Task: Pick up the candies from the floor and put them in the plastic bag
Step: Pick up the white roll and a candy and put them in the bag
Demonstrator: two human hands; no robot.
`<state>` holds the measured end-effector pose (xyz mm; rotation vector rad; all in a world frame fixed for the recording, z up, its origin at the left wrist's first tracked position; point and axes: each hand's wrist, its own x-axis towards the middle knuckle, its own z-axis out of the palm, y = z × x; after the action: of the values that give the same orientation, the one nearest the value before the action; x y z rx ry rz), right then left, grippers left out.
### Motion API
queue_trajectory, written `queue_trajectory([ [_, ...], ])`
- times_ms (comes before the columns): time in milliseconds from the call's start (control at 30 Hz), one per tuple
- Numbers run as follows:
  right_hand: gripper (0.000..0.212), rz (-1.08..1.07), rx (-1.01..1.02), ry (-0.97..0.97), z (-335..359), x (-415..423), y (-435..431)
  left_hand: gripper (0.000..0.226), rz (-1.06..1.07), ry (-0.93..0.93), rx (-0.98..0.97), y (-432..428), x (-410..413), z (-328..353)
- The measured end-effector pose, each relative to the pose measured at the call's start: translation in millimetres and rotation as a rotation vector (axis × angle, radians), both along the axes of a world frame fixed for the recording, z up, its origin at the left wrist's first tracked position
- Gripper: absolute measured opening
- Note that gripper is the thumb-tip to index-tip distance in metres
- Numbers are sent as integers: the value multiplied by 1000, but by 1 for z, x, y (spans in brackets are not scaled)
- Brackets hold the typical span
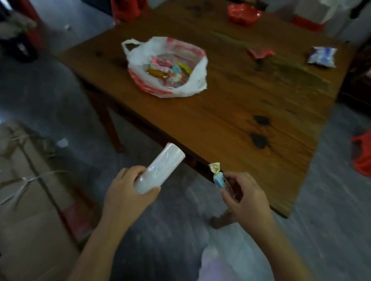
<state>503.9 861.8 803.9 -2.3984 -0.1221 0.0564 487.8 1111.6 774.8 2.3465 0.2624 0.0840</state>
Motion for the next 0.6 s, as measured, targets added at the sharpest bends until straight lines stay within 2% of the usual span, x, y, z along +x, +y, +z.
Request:
queue_trajectory([
  [200, 33, 31, -28, -17, -10, 98, 23, 49, 36, -5, 27, 20, 76, -1],
  [367, 33, 11, -6, -36, -5, 191, 40, 53, 20, -59, 135, 41, 161, 29],
  [600, 31, 34, 13, -55, 7, 295, 75, 53, -33, -161, 157, 63, 261, 60],
])
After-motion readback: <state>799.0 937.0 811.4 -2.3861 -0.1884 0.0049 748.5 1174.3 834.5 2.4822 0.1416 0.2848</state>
